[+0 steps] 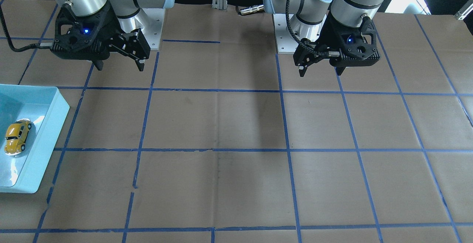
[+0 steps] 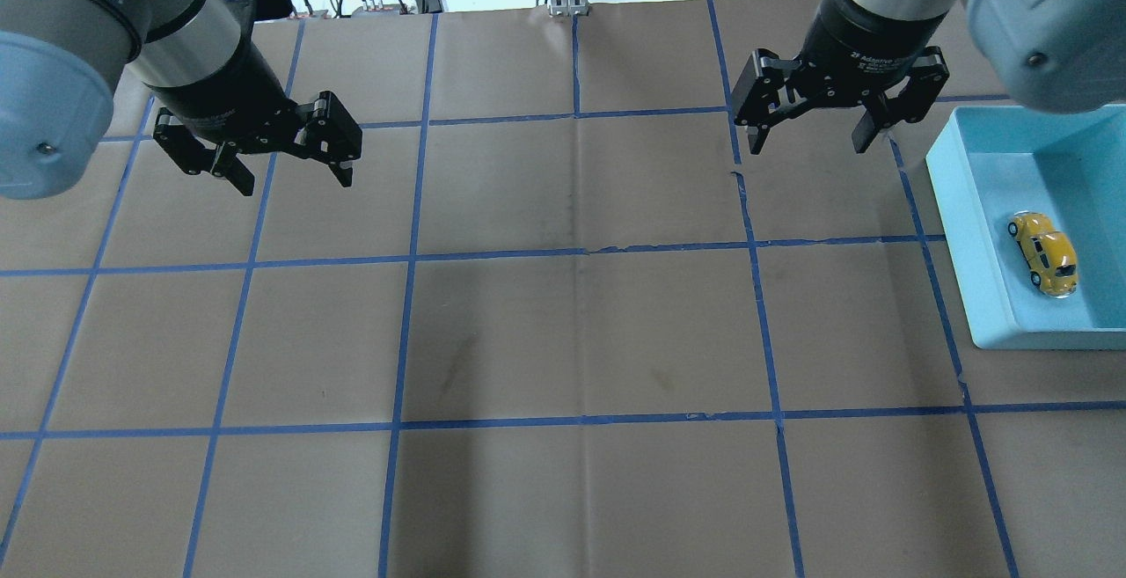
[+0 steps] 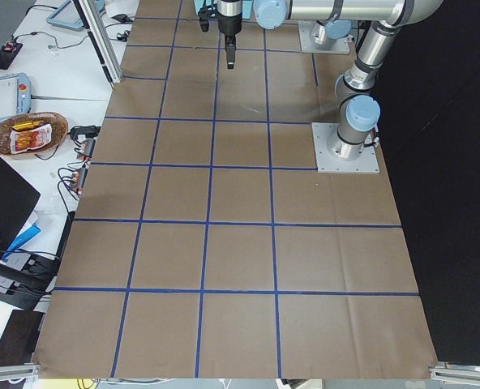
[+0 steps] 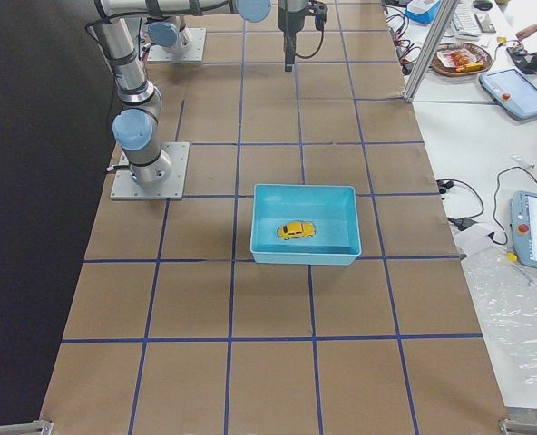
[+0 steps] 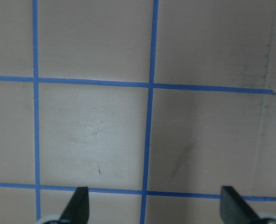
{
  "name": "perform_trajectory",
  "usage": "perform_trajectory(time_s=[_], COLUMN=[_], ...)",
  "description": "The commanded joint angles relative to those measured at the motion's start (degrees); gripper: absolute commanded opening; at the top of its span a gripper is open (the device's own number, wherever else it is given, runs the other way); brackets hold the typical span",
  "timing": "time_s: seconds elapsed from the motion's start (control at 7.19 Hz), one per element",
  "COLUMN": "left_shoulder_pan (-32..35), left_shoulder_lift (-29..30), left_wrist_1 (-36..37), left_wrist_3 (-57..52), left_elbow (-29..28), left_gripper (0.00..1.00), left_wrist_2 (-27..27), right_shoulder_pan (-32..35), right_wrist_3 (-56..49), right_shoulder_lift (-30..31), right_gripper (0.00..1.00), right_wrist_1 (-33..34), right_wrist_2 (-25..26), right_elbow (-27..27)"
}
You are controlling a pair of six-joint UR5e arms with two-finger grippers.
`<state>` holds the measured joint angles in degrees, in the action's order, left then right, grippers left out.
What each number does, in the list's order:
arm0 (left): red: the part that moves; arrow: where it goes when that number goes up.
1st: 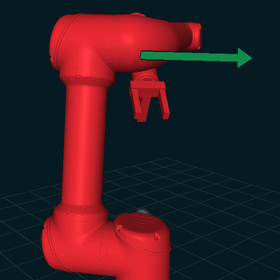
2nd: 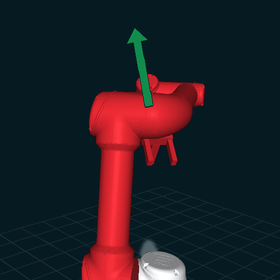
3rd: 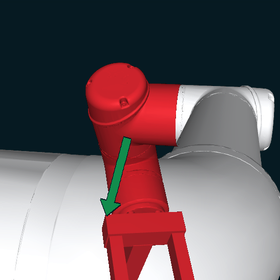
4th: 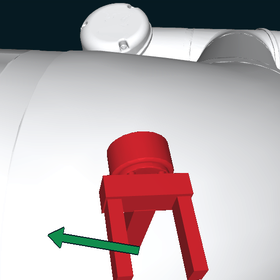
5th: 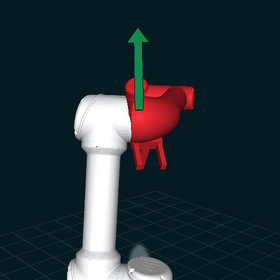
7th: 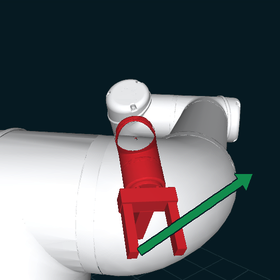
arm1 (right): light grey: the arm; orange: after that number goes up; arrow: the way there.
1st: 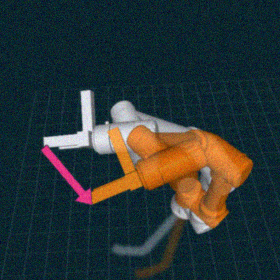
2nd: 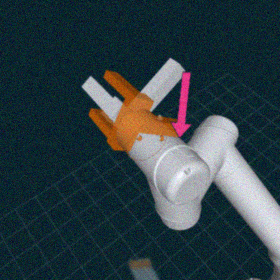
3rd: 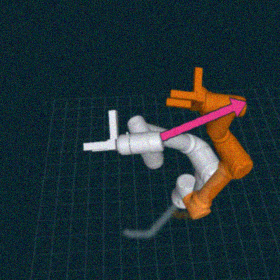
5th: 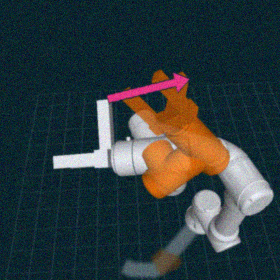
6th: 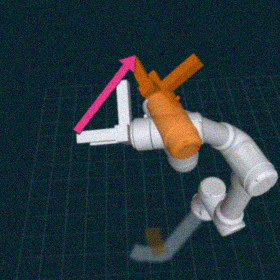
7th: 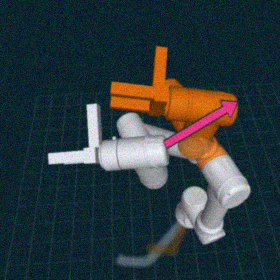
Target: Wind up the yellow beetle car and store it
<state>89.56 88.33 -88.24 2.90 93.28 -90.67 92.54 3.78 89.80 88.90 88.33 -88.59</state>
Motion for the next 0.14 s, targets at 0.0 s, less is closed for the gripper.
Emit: perform_trajectory(time_s=[0.0], left_shoulder_pan=[0.0], left_shoulder_lift=[0.0], left_wrist_1=[0.0], left_wrist_3=[0.0], left_elbow=[0.0], left_gripper=[1.0], left_wrist_2=[0.0], right_shoulder_pan=[0.1], right_wrist_3=[0.0], right_shoulder_lift=[0.0], right_gripper=[0.99], right_wrist_1=[0.0], right_wrist_2=[0.0], right_elbow=[0.0])
